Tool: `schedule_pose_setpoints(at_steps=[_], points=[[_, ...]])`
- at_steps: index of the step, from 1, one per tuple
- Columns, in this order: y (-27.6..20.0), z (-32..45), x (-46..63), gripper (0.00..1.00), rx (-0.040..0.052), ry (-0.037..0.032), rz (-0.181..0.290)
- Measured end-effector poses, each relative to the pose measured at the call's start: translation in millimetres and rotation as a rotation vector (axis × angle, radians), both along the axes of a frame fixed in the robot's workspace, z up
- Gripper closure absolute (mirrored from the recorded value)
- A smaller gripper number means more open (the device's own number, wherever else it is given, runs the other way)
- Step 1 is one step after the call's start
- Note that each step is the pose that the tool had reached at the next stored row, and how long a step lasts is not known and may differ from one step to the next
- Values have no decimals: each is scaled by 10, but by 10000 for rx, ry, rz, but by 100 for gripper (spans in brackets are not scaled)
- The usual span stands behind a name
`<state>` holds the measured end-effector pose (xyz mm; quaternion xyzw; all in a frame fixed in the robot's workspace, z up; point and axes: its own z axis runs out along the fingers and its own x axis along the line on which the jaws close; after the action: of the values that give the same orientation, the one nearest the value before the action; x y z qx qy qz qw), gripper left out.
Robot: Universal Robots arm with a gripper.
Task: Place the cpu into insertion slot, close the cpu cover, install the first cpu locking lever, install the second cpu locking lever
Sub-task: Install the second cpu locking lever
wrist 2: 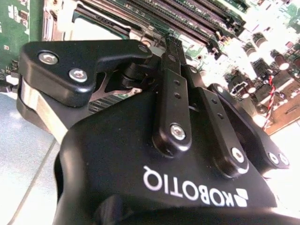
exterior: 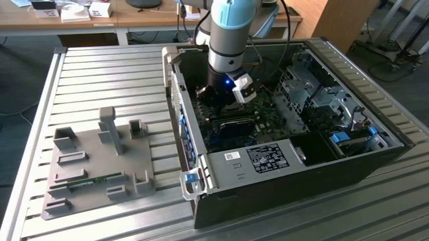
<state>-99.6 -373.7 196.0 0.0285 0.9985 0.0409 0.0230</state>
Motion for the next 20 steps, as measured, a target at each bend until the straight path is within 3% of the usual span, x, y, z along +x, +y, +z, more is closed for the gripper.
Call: schedule_pose_setpoints(at_steps=[11,20], points=[[0,-8,-4,89,1,-2,0],[0,126,-3,89,1,-2,-1]])
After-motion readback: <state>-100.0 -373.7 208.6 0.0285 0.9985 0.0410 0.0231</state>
